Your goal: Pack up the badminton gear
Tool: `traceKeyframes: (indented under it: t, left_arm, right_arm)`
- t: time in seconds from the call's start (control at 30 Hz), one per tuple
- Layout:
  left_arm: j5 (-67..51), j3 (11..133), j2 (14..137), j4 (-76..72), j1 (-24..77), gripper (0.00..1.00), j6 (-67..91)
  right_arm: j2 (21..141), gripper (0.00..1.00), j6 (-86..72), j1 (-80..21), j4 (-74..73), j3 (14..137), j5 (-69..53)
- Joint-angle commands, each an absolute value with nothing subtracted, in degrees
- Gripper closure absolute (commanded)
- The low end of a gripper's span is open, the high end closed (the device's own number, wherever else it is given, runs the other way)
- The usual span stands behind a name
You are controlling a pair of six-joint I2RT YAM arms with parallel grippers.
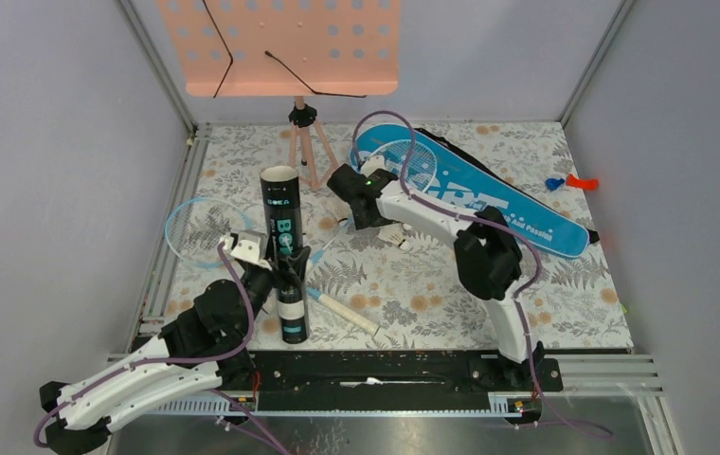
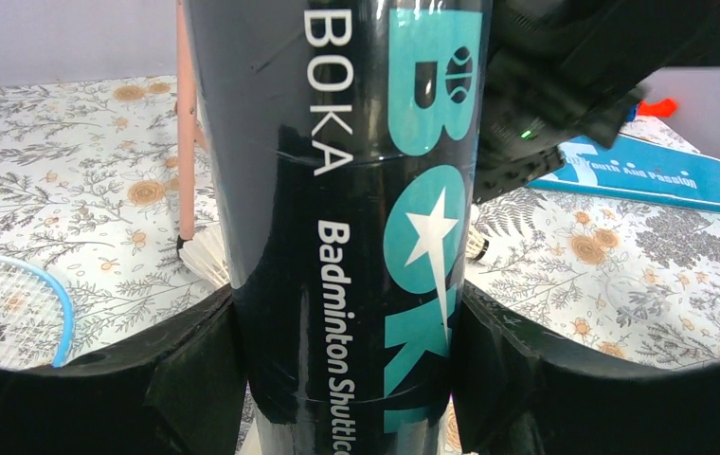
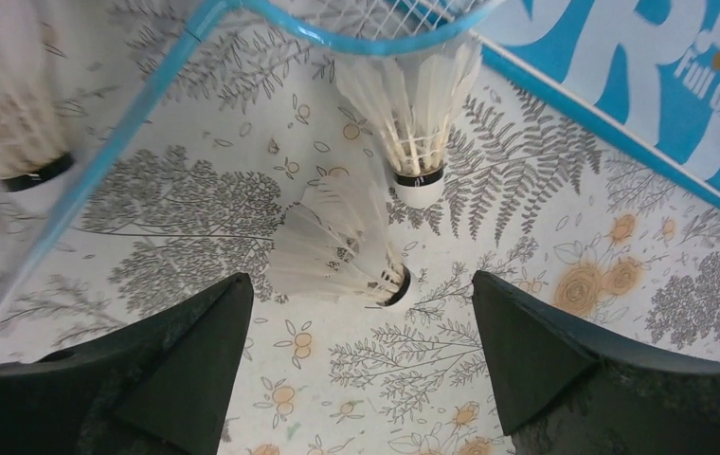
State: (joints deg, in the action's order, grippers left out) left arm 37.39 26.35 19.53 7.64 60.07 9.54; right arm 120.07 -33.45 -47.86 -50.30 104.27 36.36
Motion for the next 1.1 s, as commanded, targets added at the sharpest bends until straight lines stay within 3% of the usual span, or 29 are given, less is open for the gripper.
traceKeyframes:
  t: [0.0, 0.17, 0.47, 0.67, 0.8, 1.07]
  left_arm:
    - [34.3, 28.7, 18.7, 4.8, 60.1, 0.86, 9.9]
    - [31.9, 28.7, 19.0, 4.6, 60.1, 0.86, 9.8]
    - [31.3, 28.7, 21.0, 3.7, 60.1, 0.87, 9.3]
    - [30.8, 28.7, 21.5, 3.2, 60.1, 0.87, 9.1]
    - [30.1, 28.3, 21.1, 2.8, 60.1, 0.87, 8.8]
    - [27.0, 27.5, 20.2, 1.9, 60.1, 0.87, 7.8]
  right_arm:
    - [124.3, 0.10, -36.1, -46.8, -53.6, 108.0, 38.2]
    - [128.5, 0.24, -37.0, -46.2, -55.8, 109.3, 39.9]
    - [124.6, 0.70, -37.2, -46.2, -52.5, 103.0, 39.5]
    - [123.1, 0.82, -37.3, -46.2, -53.2, 100.2, 40.4]
    - [121.3, 0.99, -37.1, -46.4, -54.2, 98.9, 40.1]
    - [107.6, 1.00, -33.4, -47.1, -49.0, 89.6, 39.3]
